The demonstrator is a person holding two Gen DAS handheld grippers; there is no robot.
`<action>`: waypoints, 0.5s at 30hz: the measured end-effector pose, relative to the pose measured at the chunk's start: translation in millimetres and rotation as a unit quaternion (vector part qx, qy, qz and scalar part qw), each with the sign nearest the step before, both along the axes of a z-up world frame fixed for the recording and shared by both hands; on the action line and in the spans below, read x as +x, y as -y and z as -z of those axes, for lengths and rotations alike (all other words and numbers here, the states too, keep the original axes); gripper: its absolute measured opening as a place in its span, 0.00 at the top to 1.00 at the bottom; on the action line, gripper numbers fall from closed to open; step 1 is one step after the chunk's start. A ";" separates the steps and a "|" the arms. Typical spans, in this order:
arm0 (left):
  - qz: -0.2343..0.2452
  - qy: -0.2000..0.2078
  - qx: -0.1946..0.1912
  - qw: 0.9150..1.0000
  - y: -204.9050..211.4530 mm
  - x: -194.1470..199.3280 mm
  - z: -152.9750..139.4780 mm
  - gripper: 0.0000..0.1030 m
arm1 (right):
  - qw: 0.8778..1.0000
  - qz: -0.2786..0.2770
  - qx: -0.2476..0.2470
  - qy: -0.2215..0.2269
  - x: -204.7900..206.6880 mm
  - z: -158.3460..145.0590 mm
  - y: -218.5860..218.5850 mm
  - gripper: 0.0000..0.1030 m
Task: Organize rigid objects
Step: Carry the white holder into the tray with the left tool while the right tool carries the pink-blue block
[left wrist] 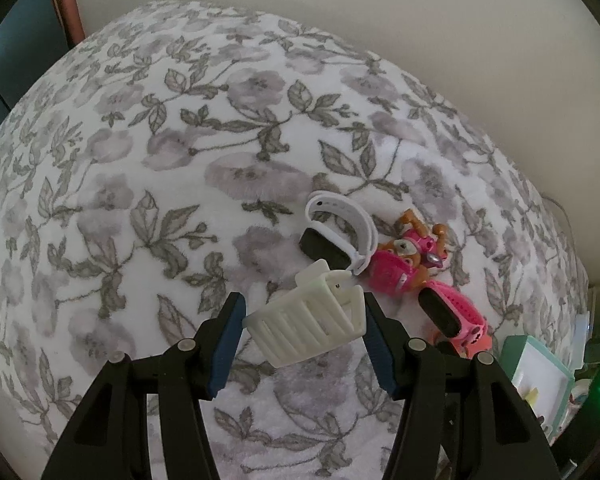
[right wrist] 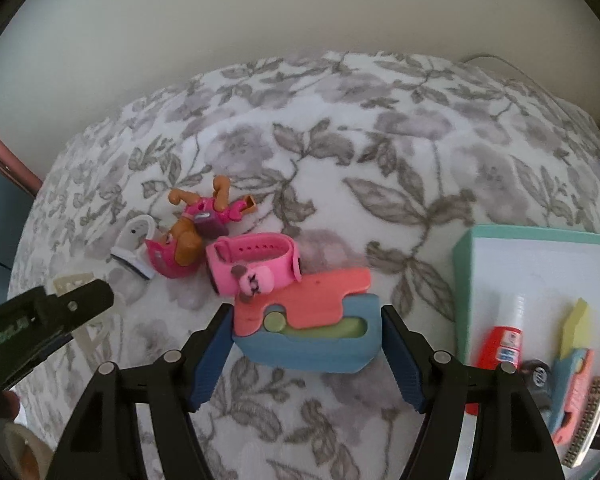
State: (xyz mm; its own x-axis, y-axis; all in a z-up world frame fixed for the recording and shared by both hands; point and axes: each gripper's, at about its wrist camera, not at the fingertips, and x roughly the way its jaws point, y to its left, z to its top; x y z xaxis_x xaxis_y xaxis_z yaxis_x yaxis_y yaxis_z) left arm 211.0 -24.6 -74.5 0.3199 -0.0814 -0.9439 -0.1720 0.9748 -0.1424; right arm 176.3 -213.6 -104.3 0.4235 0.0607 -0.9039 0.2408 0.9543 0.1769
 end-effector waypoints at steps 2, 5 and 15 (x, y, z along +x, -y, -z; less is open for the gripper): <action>0.000 0.007 0.004 1.000 0.6 -1.0 -5.6 0.42 | 1.000 0.003 0.005 0.010 -6.3 -9.2 3.9 0.28; 0.002 0.020 0.010 1.000 2.5 -2.8 -16.0 0.42 | 1.000 0.008 -0.003 0.024 -15.0 -23.2 8.1 0.28; 0.020 0.064 0.025 0.997 22.3 -13.6 -50.7 0.42 | 0.997 0.030 -0.001 0.064 -41.3 -61.3 27.4 0.28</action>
